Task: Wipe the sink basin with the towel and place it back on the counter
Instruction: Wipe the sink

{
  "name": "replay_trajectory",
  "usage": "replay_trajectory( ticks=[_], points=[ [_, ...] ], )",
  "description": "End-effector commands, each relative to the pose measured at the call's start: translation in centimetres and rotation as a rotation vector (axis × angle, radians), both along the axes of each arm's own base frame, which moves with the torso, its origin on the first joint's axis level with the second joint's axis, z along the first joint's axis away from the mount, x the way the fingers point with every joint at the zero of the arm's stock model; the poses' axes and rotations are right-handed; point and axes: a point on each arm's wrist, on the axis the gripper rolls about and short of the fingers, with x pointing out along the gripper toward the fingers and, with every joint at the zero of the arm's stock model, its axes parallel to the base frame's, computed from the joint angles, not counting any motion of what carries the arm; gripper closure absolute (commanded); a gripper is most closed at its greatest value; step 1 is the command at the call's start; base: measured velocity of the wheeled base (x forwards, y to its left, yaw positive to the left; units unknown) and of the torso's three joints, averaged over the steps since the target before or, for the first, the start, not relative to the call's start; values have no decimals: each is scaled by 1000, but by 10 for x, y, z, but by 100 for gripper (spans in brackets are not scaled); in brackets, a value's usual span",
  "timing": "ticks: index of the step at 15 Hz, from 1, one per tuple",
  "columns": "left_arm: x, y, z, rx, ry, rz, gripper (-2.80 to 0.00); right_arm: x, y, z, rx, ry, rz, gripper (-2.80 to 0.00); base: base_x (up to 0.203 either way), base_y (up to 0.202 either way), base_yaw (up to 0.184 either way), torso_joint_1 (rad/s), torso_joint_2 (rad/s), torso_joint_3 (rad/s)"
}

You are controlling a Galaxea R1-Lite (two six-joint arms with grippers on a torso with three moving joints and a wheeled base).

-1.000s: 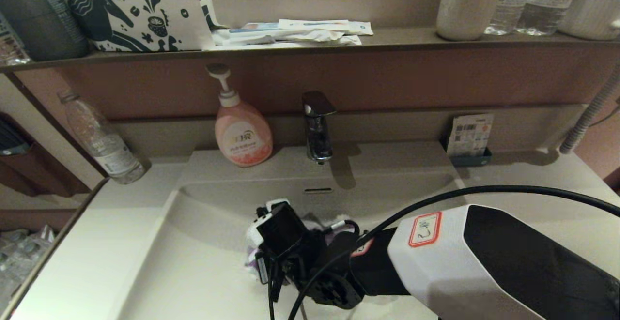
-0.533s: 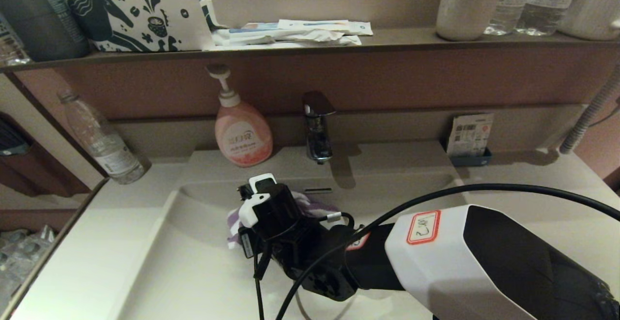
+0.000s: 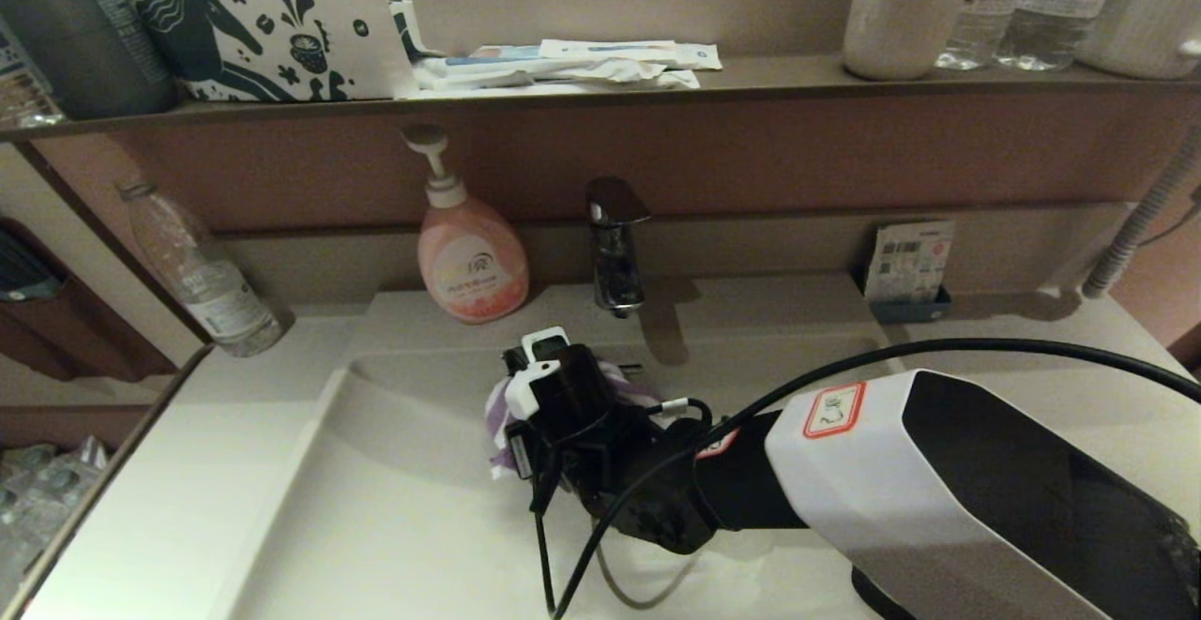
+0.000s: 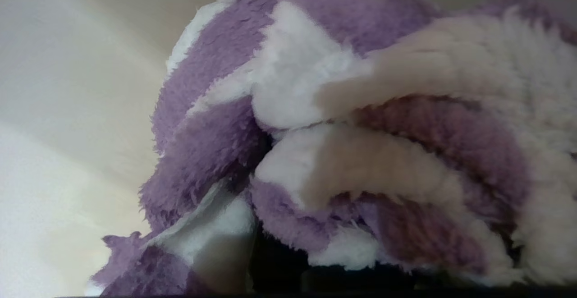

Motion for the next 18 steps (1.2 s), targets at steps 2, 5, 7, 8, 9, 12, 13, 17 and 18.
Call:
replay_trajectory(
  ticks=[2,5,7,8,9,12,13,17,18],
  points=[
    [0,0,0,0,-1,0,0,-2,-22,16,-4,2,-33,0,0,0,0,0,0,0],
    [0,0,0,0,0,0,0,-6,-55,13,-32,22,-70,0,0,0,0,0,0,0],
    [0,0,0,0,-1,0,0,-9,-81,10,-55,41,-107,0,0,0,0,0,0,0],
    [0,0,0,0,0,0,0,-8,-97,10,-63,44,-139,0,0,0,0,0,0,0],
    [0,0,0,0,0,0,0,-6,-114,14,-55,35,-178,0,0,0,0,0,0,0],
    [0,0,0,0,0,0,0,2,-161,30,-31,6,-277,0,0,0,0,0,0,0],
    [0,0,0,0,0,0,0,5,-175,33,-27,3,-307,0,0,0,0,0,0,0],
    [0,0,0,0,-1,0,0,6,-212,45,-17,1,-377,0,0,0,0,0,0,0],
    [0,0,0,0,0,0,0,2,-218,49,-16,-2,-386,0,0,0,0,0,0,0]
  ],
)
